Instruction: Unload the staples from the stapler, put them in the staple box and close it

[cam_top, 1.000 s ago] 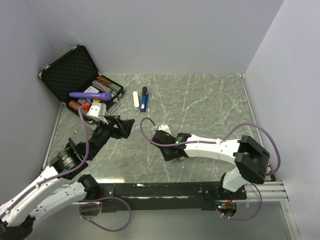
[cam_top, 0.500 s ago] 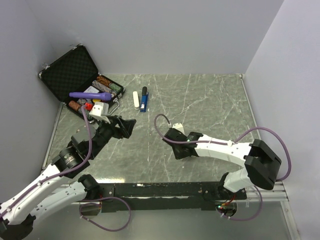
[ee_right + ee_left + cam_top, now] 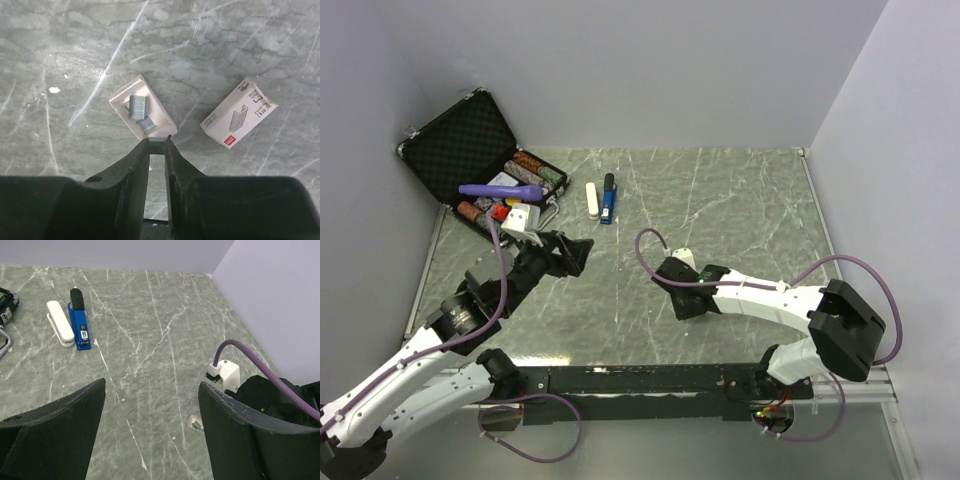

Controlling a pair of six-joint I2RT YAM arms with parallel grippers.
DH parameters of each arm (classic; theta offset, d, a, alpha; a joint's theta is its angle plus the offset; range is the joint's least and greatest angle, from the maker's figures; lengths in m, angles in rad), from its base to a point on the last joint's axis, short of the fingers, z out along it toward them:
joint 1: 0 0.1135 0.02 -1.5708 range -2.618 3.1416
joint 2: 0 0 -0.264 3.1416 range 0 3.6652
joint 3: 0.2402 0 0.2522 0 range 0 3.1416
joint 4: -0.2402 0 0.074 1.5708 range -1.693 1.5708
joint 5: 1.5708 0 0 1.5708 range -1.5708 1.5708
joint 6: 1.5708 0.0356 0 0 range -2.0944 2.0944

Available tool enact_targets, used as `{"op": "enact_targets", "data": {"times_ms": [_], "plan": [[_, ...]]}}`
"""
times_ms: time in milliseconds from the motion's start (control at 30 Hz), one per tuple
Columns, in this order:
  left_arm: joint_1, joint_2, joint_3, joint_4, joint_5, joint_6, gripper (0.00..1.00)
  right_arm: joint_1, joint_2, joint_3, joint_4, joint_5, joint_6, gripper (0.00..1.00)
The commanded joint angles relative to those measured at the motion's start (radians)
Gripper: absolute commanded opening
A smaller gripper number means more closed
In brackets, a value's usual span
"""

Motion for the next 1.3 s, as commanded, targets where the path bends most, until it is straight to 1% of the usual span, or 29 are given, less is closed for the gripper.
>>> {"op": "enact_targets", "data": {"times_ms": [0, 567, 800, 867, 1000, 1067, 1267], "plan": [[-0.003, 0.007, 0.012, 0.021, 0.014, -0.001, 0.8, -0.009, -0.018, -0.012, 0.026, -0.003, 0.019, 0.27], [-0.001, 0.006, 0.012, 0.015, 0.011, 0.0, 0.8, -0.011, 0.014, 0.007, 0.038, 0.0, 0.02, 0.29], [-0.003, 0.01, 0.011, 0.018, 0.017, -0.001, 0.8, -0.009, -0.042, 0.034, -0.008, 0.02, 0.02, 0.3], [-0.003, 0.013, 0.011, 0.02, 0.022, -0.001, 0.8, -0.011, -0.068, 0.028, -0.015, 0.026, 0.025, 0.32], [-0.003, 0.032, 0.017, 0.02, 0.04, -0.001, 0.8, -0.018, -0.114, 0.013, -0.043, 0.055, 0.049, 0.34], [-0.003, 0.045, 0.02, 0.021, 0.052, -0.001, 0.79, -0.027, -0.133, 0.002, -0.055, 0.068, 0.069, 0.36], [-0.003, 0.1, 0.029, 0.02, 0.092, -0.001, 0.8, -0.109, -0.173, -0.019, -0.084, 0.089, 0.112, 0.39]]}}
